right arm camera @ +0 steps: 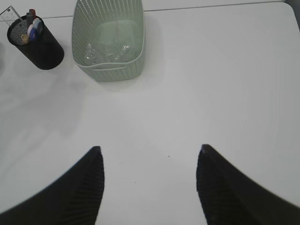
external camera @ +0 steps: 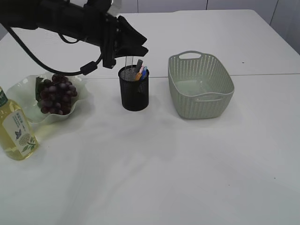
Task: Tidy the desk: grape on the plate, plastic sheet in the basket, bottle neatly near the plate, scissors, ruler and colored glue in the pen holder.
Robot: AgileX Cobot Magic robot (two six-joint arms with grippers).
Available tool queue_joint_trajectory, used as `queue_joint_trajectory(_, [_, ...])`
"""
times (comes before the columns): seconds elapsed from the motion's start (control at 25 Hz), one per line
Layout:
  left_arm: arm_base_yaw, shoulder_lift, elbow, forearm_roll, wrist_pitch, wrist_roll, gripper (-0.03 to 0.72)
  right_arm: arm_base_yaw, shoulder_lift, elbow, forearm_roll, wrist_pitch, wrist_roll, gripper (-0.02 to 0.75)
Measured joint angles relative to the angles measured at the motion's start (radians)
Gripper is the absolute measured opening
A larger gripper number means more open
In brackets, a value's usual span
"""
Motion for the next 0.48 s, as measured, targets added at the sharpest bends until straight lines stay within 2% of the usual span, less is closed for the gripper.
queue_joint_trajectory(0.2, [0.000,-0.049,0.000,0.177,0.089,-0.046,0.244,0.000,0.000,0.000,-0.007,0.000,0.000,0.457])
queue_joint_trajectory(0.48, [0.000,-0.130,0.000,0.387,0.169,-0.206,0.244,0.000,0.000,0.000,-0.025,0.000,0.000,0.458])
